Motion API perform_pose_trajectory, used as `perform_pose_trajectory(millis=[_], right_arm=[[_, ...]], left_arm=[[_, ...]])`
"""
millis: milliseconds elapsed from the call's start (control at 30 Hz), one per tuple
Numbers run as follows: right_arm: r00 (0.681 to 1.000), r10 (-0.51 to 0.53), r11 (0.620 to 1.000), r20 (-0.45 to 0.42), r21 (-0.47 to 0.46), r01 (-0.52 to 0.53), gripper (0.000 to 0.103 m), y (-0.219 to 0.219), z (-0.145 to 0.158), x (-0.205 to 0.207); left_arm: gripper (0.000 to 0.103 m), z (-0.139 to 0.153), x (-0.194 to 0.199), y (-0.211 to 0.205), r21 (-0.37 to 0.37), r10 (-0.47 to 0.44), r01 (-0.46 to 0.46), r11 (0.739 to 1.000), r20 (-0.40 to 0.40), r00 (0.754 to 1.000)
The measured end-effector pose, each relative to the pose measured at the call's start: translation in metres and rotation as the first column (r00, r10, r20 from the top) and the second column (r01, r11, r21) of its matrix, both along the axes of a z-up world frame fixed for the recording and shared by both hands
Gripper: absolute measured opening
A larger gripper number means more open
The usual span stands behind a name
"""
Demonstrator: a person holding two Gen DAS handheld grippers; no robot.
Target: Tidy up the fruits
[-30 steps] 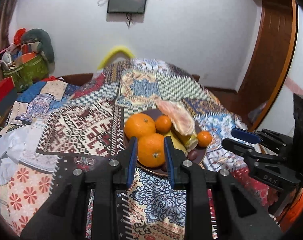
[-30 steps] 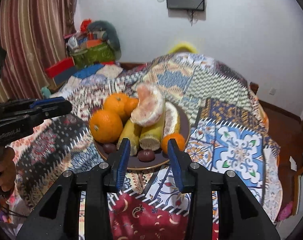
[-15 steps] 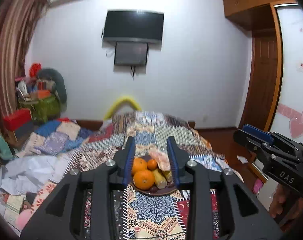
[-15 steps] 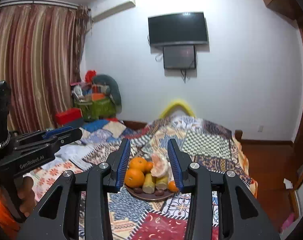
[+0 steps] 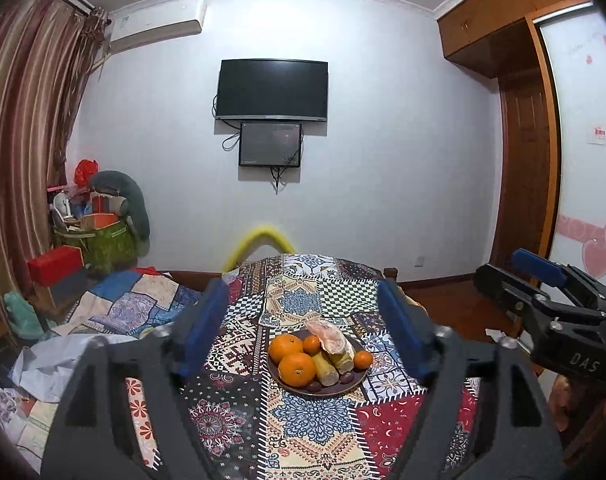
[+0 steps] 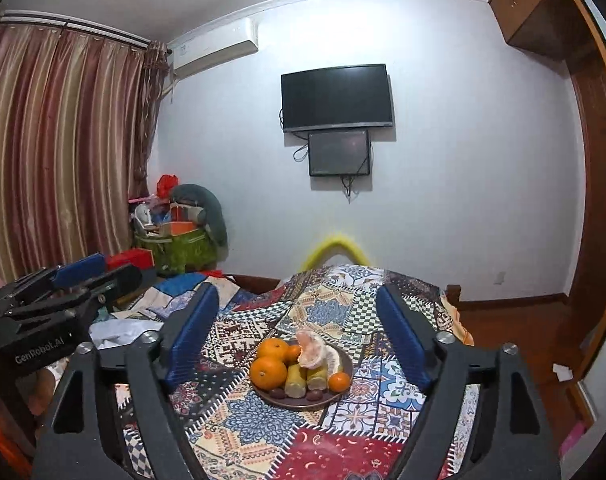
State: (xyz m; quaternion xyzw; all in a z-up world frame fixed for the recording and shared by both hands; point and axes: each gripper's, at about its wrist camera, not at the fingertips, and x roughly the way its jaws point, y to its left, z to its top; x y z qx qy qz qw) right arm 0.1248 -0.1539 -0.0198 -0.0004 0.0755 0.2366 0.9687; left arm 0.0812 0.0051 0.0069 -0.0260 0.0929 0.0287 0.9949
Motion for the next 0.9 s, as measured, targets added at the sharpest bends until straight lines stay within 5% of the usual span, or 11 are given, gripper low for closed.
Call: perform_pose_trajectory(millis=[233, 900], right_arm=[[0.999, -0.037, 0.999, 0.021, 0.019, 0.037, 0.103, -0.002, -0.001, -0.007], [0.996, -0.076, 0.997, 0.041, 0.012, 0.075, 0.103, -0.004, -0.003, -0.019]], left_arm=[[0.097, -0.001, -0.005, 0.003, -0.017, 0.011, -0.011, 1.0, 0.007, 1.0], [0.103, -0.004, -0.007, -0.005, 0.027, 0.024, -0.024, 0.999, 0.01, 1.0]])
